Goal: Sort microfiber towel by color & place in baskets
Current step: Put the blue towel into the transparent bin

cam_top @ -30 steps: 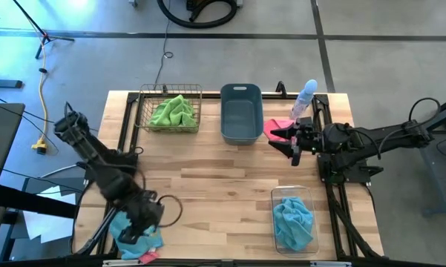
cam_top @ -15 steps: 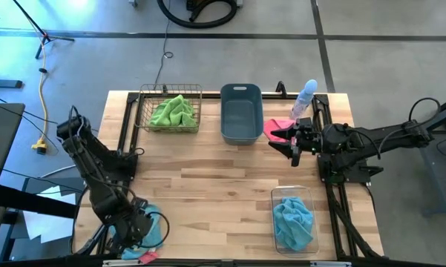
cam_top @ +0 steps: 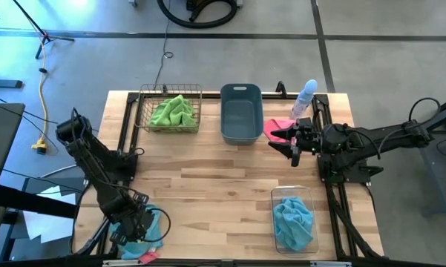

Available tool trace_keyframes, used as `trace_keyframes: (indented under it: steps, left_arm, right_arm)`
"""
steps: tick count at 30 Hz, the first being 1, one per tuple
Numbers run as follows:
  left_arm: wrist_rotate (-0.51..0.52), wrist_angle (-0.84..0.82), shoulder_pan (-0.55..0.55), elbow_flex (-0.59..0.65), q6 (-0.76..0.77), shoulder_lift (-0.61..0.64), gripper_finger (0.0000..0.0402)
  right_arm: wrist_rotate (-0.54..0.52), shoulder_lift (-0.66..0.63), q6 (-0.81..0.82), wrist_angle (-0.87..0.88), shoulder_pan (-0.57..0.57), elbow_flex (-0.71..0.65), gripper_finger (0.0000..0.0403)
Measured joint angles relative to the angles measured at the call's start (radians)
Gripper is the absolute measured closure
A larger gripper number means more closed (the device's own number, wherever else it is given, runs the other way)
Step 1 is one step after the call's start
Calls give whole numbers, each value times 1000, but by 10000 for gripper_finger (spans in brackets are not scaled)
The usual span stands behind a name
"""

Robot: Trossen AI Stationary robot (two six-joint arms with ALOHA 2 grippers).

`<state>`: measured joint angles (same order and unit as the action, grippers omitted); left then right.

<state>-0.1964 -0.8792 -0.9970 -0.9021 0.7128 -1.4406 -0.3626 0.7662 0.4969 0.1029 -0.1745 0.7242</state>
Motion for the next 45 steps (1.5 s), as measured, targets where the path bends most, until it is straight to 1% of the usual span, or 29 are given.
trace_keyframes:
  steps: [14, 17, 19, 22, 25, 29, 30, 31, 34, 37, 40, 45]
  left_arm:
    - [9, 101, 0, 96, 0, 0, 156]
    - [9, 119, 0, 108, 0, 0, 164]
    - [7, 123, 0, 108, 0, 0, 179]
    - [-4, 121, 0, 108, 0, 0, 221]
    - [-18, 117, 0, 107, 0, 1, 280]
    - [-54, 85, 2, 86, -3, 19, 372]
    - [-62, 67, 3, 80, -6, 31, 386]
    - [-63, 44, 3, 72, -3, 47, 392]
    - [-62, -38, 3, 36, 28, 114, 389]
    - [-61, -105, 5, -4, 67, 200, 398]
    - [-55, -149, 22, -45, 124, 285, 399]
    - [20, -189, 76, -110, 205, 395, 401]
  right_arm:
    - [-1, 0, 0, 24, 0, 0, 153]
    - [-1, 0, 0, 31, 0, 0, 153]
    - [-1, 0, 0, 32, 0, 0, 153]
    - [-1, 0, 0, 32, 0, 0, 153]
    - [-1, 0, 0, 32, 0, 0, 153]
    - [-5, 0, 0, 32, 0, 0, 153]
    - [-10, 0, 0, 33, 0, 0, 153]
    - [-14, 0, 0, 33, 0, 0, 153]
    - [-24, 0, 0, 35, 0, 0, 153]
    - [-26, 0, 0, 35, 0, 0, 153]
    - [-26, 0, 0, 35, 0, 0, 153]
    - [-25, 0, 0, 35, 0, 0, 153]
